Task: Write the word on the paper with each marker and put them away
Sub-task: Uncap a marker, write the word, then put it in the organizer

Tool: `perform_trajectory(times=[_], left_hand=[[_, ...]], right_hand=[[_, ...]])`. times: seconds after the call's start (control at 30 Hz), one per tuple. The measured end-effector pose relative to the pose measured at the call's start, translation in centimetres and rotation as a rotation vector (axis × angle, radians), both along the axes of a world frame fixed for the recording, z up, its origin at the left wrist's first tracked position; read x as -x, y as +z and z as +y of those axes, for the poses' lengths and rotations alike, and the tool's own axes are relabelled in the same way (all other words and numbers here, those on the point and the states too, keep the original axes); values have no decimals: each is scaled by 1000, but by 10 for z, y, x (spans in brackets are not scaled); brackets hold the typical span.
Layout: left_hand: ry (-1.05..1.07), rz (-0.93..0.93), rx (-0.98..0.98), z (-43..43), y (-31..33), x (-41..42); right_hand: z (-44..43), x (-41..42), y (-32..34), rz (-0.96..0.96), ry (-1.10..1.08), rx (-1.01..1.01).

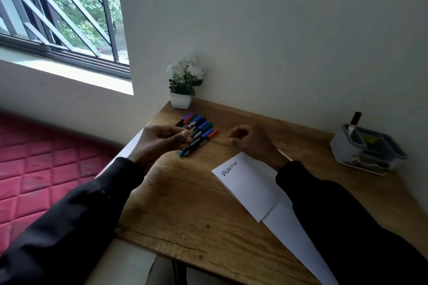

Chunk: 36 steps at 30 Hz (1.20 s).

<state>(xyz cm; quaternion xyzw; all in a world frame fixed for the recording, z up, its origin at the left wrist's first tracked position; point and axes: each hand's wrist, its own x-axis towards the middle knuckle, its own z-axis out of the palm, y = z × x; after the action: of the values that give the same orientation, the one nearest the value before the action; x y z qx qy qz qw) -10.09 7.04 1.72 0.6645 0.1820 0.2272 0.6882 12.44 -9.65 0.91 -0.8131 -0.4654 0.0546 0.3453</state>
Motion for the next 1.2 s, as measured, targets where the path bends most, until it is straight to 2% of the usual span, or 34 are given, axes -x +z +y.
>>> perform_trajectory(times=[0.27,0.57,0.73,0.83,1.03,1.2], left_hand=[[-27,8,5,-5,-1,-9],[-18,9,20,-1,-5,-14],[-28,4,28,-3,-6,-19],[-38,0,50,-7,-5,-23],[-49,-21,53,-18,-1,-38],[-99,-10,-45,-34,-1,-60]], right_hand=[[38,6,-8,-137,216,58],[38,1,-20,-294,261,147],[24,-6,-18,-486,239,153],[14,-17,-17,-506,240,158],[-17,-28,-8,-55,-81,-197],[-43,-11,5,364,-92,-420]])
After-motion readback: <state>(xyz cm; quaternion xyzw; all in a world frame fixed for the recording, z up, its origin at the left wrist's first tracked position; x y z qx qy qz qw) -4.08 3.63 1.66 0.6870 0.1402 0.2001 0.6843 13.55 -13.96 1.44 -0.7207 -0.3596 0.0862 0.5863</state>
